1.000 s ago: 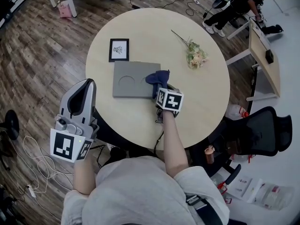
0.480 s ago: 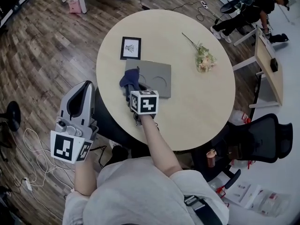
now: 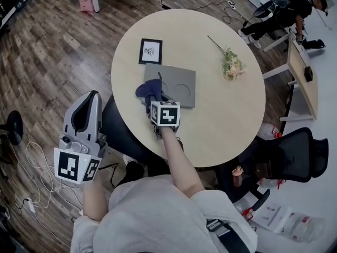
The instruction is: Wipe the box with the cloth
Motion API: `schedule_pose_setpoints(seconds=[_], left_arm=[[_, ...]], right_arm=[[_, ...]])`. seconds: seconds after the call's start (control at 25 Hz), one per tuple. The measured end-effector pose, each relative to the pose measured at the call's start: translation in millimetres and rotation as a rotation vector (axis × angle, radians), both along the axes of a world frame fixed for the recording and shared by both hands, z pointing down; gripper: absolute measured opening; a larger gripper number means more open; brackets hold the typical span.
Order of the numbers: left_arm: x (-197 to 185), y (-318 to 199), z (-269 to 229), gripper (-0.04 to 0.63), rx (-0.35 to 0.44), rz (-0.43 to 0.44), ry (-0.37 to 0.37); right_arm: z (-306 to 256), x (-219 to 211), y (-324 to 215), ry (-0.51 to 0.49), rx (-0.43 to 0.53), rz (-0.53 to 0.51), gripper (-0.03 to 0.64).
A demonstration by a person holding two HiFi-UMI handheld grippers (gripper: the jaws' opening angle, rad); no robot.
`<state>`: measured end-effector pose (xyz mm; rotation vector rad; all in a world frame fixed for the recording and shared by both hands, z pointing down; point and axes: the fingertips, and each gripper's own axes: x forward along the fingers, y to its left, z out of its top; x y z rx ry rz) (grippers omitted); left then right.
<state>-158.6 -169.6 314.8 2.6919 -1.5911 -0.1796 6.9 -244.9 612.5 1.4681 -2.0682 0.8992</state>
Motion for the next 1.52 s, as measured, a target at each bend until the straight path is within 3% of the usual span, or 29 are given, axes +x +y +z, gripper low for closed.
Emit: schedule_pose_setpoints(seconds=[0.72, 1.16, 1.52], left_arm=[[66.4, -9.0, -5.9, 0.002, 0.017, 0.154, 0.001], [91.0, -10.8, -12.2, 0.002, 0.034, 0.196, 0.001], [95.6, -7.1, -21.9, 0.002, 0.056, 0.201, 0.001]], right_arm=[[3.6, 131.2, 20.4, 0.024, 0.004, 0.250, 0.081], [4.9, 188.6, 35.5, 0.062, -0.013, 0.341, 0.081], [-1.5, 181.9, 37.7, 0.071, 0.036, 0.273, 0.083]])
